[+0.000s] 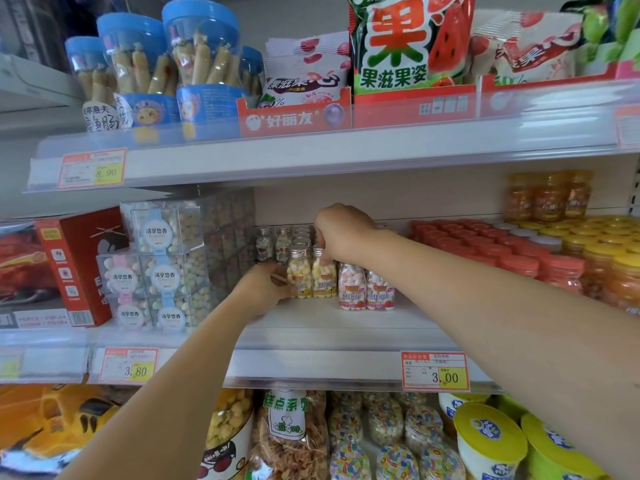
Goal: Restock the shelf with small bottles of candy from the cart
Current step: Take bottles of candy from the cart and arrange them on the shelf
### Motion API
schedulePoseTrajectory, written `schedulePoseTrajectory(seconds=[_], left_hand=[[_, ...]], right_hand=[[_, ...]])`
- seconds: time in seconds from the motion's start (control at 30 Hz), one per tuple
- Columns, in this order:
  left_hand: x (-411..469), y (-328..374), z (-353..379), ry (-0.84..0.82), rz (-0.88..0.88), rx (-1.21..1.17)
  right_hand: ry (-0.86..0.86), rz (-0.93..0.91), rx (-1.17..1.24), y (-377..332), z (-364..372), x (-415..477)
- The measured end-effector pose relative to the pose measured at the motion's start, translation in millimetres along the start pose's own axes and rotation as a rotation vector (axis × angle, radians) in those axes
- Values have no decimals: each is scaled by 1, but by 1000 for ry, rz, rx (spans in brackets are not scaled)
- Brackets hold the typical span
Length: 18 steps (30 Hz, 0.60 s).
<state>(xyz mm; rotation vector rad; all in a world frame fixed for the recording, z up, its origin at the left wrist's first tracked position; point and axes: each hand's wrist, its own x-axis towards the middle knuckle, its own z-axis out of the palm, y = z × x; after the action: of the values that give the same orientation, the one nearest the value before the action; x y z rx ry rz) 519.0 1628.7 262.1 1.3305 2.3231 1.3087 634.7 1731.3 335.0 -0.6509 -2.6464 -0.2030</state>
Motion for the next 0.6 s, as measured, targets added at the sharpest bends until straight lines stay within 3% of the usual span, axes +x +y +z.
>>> schedulePoseTrajectory(seconds=[0.37, 0.47, 0.53, 0.6], left_hand=[[7, -5, 6, 71, -45, 125], [3, 2, 11, 98, -86, 344], [-20, 16, 19, 228, -15, 436], [-61, 33, 32, 422, 145, 304]], right_hand=[[127, 20, -113, -3, 2, -23], [208, -24, -43, -6, -6, -49], [302, -66, 40, -8, -13, -74], [346, -90, 179, -8, -21, -108]])
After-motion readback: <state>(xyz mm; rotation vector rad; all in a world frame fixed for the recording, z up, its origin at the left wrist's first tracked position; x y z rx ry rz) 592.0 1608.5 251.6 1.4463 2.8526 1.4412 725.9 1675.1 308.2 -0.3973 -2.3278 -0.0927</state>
